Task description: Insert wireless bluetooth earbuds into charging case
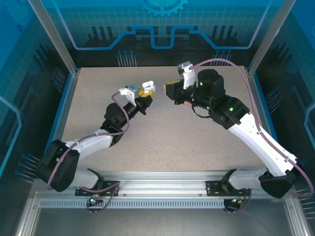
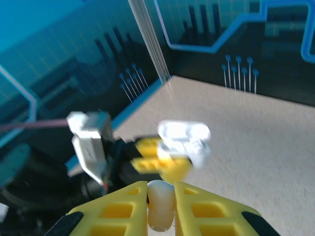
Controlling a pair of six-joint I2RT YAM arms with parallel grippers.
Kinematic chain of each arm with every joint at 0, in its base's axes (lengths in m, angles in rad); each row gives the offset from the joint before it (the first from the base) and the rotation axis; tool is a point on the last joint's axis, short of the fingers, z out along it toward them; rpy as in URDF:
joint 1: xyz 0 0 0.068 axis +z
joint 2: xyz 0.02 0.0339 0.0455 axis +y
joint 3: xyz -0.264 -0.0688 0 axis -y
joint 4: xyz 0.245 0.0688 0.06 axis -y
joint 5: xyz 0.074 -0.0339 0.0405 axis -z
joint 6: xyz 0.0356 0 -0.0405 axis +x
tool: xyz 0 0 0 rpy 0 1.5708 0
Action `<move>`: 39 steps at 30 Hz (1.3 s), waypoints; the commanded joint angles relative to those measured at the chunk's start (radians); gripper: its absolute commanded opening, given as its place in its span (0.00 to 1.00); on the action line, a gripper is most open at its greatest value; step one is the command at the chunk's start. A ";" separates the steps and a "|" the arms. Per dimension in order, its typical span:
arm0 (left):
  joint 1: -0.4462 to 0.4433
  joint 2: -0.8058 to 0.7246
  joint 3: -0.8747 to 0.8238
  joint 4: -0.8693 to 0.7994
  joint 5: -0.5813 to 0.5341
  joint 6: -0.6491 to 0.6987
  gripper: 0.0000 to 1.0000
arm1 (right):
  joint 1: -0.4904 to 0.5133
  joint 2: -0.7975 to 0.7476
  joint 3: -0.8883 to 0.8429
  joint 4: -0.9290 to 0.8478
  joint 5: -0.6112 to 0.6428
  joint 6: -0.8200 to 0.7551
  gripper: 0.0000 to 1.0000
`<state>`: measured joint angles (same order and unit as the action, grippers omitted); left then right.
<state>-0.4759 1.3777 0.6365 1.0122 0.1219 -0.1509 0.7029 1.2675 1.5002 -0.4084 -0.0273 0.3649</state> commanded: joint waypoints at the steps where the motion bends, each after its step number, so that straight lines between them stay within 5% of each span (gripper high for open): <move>1: -0.030 0.035 0.067 0.105 0.087 0.075 0.00 | -0.013 -0.019 0.005 0.175 -0.051 -0.015 0.19; 18: -0.097 0.131 0.250 0.126 0.150 0.107 0.00 | -0.034 -0.101 -0.248 0.558 -0.137 -0.049 0.19; 39: -0.126 0.126 0.226 0.249 0.179 0.161 0.00 | -0.109 -0.134 -0.328 0.602 -0.177 0.024 0.19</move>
<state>-0.5922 1.5055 0.8570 1.1515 0.2901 -0.0257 0.6079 1.1786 1.1858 0.1516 -0.1886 0.3611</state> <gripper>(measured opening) 0.235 0.189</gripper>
